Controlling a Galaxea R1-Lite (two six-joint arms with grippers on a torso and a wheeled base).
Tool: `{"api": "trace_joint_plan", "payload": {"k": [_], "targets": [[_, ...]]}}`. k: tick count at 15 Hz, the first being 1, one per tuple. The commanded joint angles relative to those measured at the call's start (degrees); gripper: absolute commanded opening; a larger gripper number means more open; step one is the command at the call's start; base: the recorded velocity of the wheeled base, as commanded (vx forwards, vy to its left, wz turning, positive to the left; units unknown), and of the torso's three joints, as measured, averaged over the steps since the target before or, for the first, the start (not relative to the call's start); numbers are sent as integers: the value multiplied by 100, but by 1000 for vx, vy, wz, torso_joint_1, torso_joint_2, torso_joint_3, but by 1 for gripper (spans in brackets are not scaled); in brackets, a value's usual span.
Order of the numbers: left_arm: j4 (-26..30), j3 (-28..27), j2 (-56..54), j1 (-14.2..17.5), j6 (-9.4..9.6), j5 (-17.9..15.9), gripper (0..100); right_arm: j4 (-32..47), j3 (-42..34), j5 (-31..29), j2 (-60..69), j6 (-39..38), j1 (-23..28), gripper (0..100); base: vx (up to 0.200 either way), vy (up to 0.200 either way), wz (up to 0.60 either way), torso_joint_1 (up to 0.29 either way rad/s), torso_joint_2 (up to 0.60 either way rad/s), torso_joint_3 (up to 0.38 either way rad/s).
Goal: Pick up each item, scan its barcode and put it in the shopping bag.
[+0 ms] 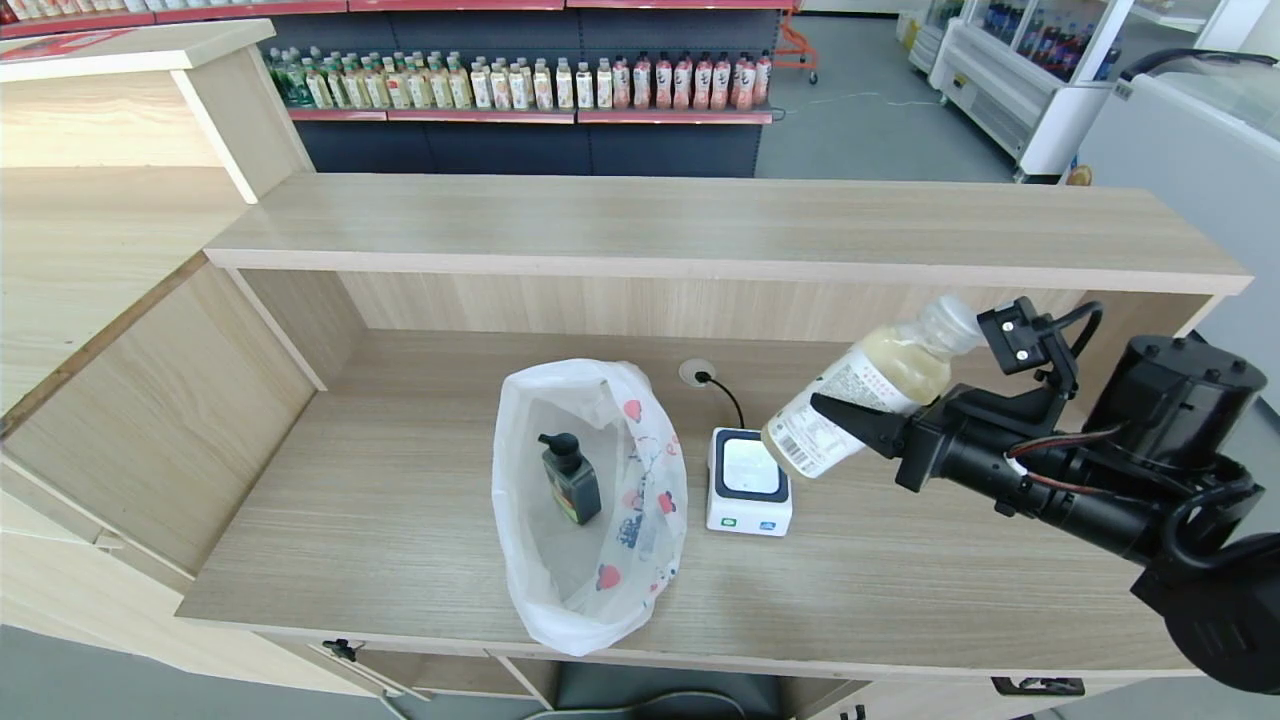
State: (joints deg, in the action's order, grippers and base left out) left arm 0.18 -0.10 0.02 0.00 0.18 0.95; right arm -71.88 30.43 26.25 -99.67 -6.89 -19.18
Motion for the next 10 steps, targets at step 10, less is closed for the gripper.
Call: {"api": "trace_joint_plan", "payload": {"k": [10], "targets": [[-1, 1, -2, 0, 8, 2, 100, 130, 271, 3, -360, 3, 19, 0, 0, 120, 0, 2, 2, 0]]}}
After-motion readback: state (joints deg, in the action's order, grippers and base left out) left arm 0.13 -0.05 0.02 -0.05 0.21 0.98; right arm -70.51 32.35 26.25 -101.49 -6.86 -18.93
